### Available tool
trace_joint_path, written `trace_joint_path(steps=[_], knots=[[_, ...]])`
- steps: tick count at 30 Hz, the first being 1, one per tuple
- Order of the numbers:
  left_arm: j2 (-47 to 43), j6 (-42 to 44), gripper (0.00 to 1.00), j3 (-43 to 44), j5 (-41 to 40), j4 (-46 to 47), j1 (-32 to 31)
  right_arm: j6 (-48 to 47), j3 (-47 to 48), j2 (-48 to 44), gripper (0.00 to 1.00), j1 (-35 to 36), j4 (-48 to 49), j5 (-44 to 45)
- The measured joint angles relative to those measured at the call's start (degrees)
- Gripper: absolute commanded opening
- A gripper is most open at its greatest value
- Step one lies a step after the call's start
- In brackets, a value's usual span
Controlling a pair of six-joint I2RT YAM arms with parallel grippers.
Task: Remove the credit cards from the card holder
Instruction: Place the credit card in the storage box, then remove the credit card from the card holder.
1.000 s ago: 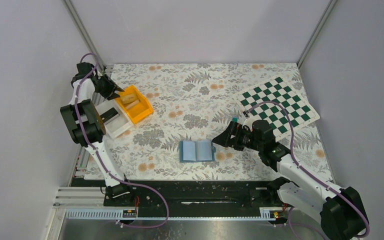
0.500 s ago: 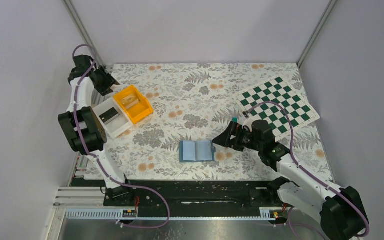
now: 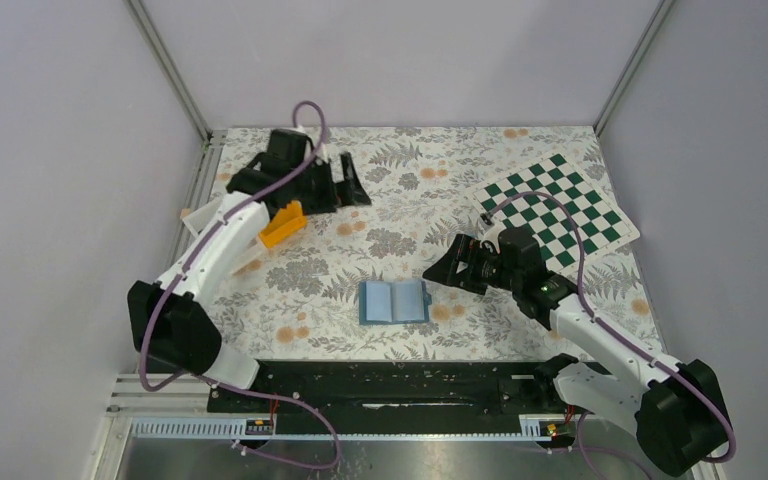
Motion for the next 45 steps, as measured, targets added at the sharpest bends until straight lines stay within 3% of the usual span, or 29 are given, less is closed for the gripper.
trace_joint_path(steps=[5,9,10,14,18,23,29,37,45], knots=[[-2.93,-1.03,0.97,-9.44,0.52,1.75,-12.66,0.57,0.44,0.39,0.76,0.02,-0.07,-0.33],[-3.15,-2.95,0.84,-18.40,0.13,4.61,-20.24,2.56,-0.13,3.17,0.69,0.35,2.36,-1.22],[-3.45,-3.72,0.79,-21.14,0.26,6.47,-20.96,3.10,-0.22,4.20,0.68,0.68,2.71,-1.16],[-6.14,-7.21,0.29,-30.86,0.33,13.00,-20.74,4.57,-0.42,7.58,0.65,4.61,3.80,-0.20],[-9.18,-8.74,0.10,-37.40,0.42,19.52,-20.48,5.42,-0.11,11.69,0.62,10.05,5.55,2.47],[-10.19,-10.40,0.00,-43.98,1.42,28.09,-20.48,6.56,1.95,20.00,0.61,11.78,8.85,4.87],[-7.43,-11.19,0.00,-48.00,1.38,34.71,-20.50,6.58,3.98,27.15,0.61,11.82,10.64,7.72],[-3.43,-11.56,0.02,-49.68,-0.20,37.64,-20.48,4.66,4.98,27.82,0.61,11.82,8.07,13.38],[-1.77,-12.04,0.03,-49.99,0.11,40.81,-20.48,4.52,4.44,28.81,0.61,11.82,11.02,13.00]])
